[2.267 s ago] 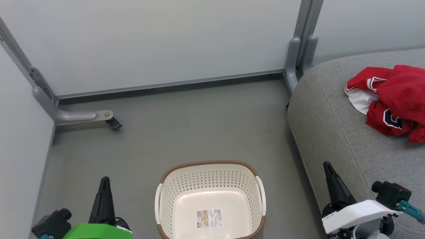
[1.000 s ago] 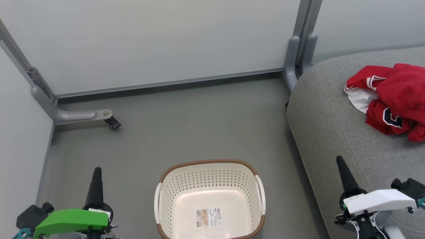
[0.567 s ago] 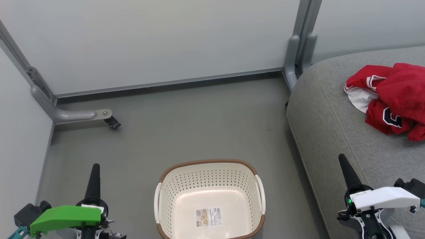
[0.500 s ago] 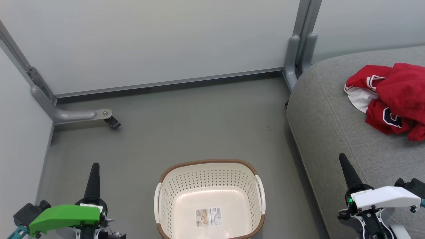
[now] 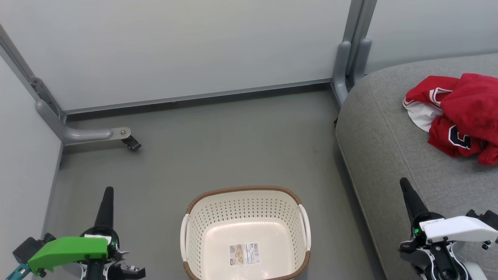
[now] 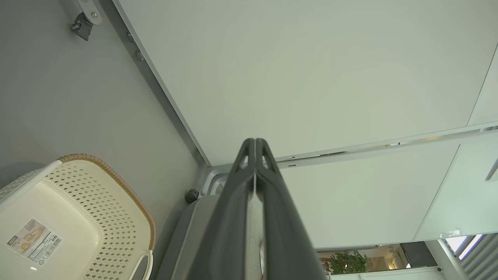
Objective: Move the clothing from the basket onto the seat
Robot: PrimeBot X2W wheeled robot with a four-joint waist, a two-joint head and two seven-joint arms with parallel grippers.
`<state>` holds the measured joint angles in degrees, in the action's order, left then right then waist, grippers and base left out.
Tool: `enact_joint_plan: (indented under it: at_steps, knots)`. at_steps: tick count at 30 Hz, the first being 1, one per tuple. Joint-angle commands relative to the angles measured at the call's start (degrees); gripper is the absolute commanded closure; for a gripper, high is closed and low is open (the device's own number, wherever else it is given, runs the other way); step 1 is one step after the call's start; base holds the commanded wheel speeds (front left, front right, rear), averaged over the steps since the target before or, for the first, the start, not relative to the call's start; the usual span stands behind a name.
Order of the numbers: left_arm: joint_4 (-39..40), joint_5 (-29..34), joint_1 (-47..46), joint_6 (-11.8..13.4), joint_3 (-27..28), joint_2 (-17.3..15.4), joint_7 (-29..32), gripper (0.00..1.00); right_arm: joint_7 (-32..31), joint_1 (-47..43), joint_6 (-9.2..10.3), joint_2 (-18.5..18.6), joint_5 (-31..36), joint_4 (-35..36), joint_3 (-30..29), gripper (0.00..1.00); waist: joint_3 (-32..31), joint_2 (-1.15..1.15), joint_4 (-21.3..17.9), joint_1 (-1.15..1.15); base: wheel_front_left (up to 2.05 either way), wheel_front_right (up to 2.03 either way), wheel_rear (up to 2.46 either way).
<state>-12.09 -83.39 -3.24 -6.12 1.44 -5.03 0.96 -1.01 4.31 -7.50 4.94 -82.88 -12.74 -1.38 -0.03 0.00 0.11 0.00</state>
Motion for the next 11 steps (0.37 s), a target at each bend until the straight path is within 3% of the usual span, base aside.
enact_joint_plan:
  at_steps: [1, 11]
  knots:
    - [-0.09, -1.48, -1.41, -0.52, 0.34, -0.4, 0.31, 1.0, -0.39, 1.06, 0.01, 0.38, -1.44, -0.09, -0.38, 1.0, 0.01, 0.0, -0.01, 0.0, 0.0, 0.0, 0.0]
    - [-0.81, -5.59, -2.23, -0.94, 1.13, -0.3, 1.46, 1.0, -1.54, 1.42, 0.01, 0.3, -5.74, -0.55, -1.17, 1.0, 0.07, 0.0, -0.05, 0.0, 0.0, 0.0, 0.0]
